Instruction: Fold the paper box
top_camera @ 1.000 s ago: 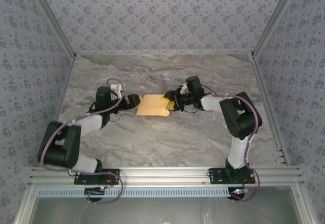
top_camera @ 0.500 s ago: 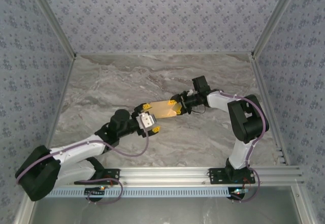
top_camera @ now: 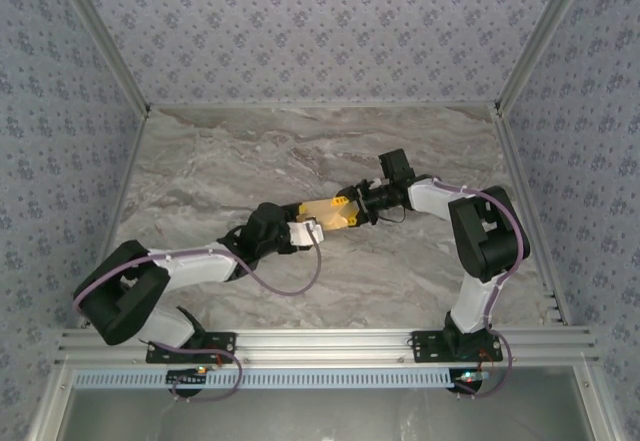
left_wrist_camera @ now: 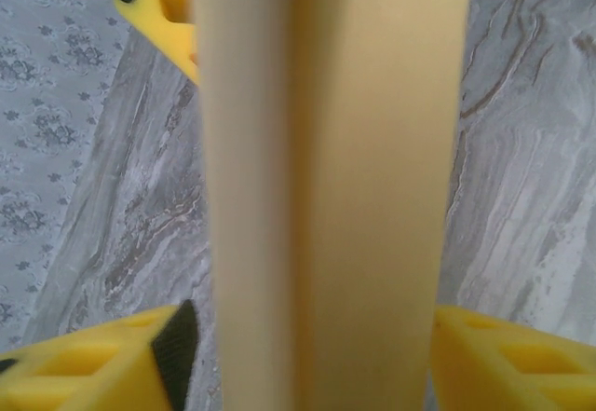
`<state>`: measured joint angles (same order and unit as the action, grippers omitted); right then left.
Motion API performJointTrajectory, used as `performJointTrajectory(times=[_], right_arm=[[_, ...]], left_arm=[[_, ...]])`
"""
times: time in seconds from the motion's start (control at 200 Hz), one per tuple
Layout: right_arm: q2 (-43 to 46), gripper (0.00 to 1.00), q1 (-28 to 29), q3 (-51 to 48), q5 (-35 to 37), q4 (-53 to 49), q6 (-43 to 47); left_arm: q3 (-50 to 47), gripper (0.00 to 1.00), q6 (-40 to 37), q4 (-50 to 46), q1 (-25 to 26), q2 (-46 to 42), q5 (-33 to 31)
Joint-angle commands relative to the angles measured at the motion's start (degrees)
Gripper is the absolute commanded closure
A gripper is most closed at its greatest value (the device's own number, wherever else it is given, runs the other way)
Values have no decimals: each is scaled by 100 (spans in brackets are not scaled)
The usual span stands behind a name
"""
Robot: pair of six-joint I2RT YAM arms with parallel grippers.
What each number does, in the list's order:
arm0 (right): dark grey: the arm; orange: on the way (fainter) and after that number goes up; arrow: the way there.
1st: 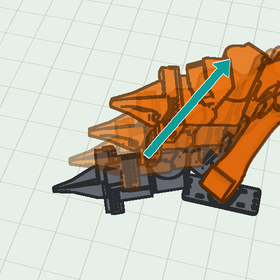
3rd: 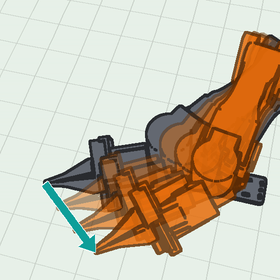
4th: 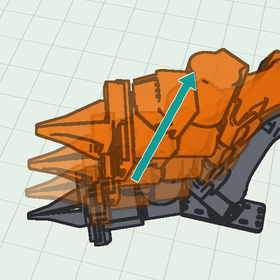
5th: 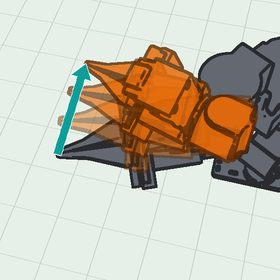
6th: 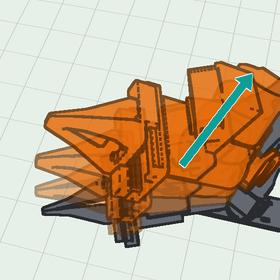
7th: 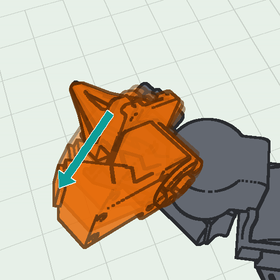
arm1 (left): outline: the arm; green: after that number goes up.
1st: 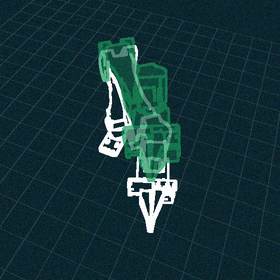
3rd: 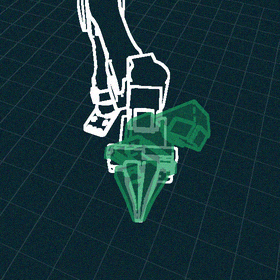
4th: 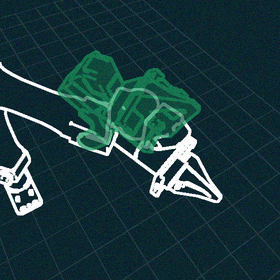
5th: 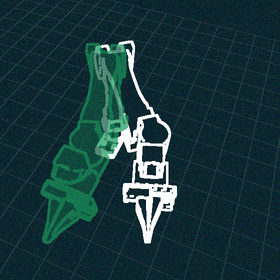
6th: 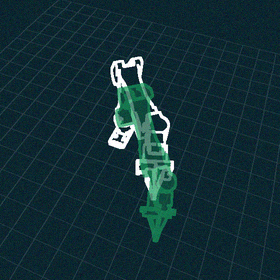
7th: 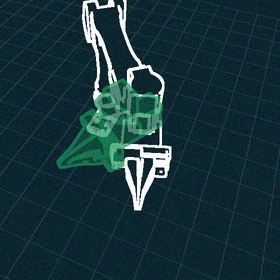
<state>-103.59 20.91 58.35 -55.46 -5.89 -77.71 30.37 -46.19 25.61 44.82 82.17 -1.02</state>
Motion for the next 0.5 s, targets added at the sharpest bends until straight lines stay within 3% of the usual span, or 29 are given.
performJointTrajectory(times=[0.0, 0.125, 0.23, 0.35, 0.495], right_arm=[[-54, 63, 72, 134, -238, -74, -131], [-64, 55, 55, 127, -254, -77, -74], [-40, 45, -44, 133, -263, -189, 102], [117, 33, -269, 171, -202, -676, 619], [709, 27, -712, -51, 55, -1094, 1414]], left_arm=[[238, 41, -108, 94, 65, 229, -150], [434, 49, -121, -393, 65, 78, -75], [778, 58, -189, -1365, 64, -1, 81], [1097, 58, -19, -2143, 42, 33, 179], [1832, 59, 234, -3596, -94, 226, 574]])
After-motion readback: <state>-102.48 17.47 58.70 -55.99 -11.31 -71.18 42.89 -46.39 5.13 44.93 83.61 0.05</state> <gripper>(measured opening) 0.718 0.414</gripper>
